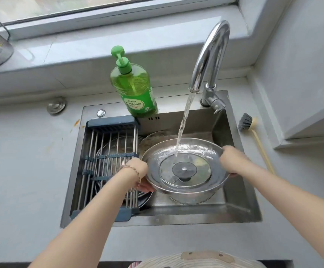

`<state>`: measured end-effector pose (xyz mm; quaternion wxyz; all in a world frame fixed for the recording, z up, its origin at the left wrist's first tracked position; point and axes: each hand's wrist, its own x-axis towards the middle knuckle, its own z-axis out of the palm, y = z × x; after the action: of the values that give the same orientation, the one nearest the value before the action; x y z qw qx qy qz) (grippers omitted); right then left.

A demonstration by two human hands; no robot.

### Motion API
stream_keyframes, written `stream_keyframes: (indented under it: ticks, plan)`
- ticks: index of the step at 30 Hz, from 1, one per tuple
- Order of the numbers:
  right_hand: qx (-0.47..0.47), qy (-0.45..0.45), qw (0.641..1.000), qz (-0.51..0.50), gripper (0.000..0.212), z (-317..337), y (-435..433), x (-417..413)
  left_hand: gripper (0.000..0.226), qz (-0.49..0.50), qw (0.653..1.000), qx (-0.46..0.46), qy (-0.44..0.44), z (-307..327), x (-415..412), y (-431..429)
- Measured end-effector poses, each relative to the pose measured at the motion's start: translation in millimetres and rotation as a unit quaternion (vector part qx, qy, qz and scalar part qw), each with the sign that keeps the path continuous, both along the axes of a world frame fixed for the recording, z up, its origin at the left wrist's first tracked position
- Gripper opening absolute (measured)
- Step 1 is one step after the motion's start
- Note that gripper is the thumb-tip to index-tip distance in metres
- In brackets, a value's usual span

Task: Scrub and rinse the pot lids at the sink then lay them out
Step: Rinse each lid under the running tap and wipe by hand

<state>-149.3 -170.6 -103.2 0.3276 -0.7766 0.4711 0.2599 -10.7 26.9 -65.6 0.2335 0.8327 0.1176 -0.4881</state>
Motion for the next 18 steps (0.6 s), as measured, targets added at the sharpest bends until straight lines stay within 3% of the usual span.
stream_keyframes:
  ticks: [3, 6, 8, 12, 15, 18]
  plan:
    - [-0.163, -0.055, 0.981, 0.087, 0.034, 25.1, -12.6, 8.0, 0.012, 0.063, 0.996, -0.047, 0.030, -31.7, -26.4, 5.8]
    - [-0.257, -0.123, 0.945, 0.158, 0.053, 39.0, -19.0, 14.9, 0.037, 0.099, 0.988, -0.121, -0.004, -49.7, -40.6, 0.5]
    - [-0.282, -0.194, 0.928, 0.149, 0.053, 36.6, -22.9, 13.7, 0.045, 0.115, 0.978, -0.162, -0.062, -47.7, -45.6, -2.9]
    - [-0.211, -0.332, 0.919, 0.010, 0.042, 25.4, -19.8, 1.3, 0.029, 0.001, 0.950, -0.160, -0.269, -22.1, -37.6, 0.8]
    - [-0.127, -0.344, 0.924, -0.111, 0.042, -3.7, -11.0, -3.7, 0.033, -0.111, 0.912, -0.171, -0.355, 6.5, -25.9, 6.3]
    - [-0.058, -0.303, 0.939, -0.152, 0.042, -29.6, 3.2, -5.8, 0.040, -0.234, 0.859, -0.141, -0.434, 30.0, -15.8, 8.2]
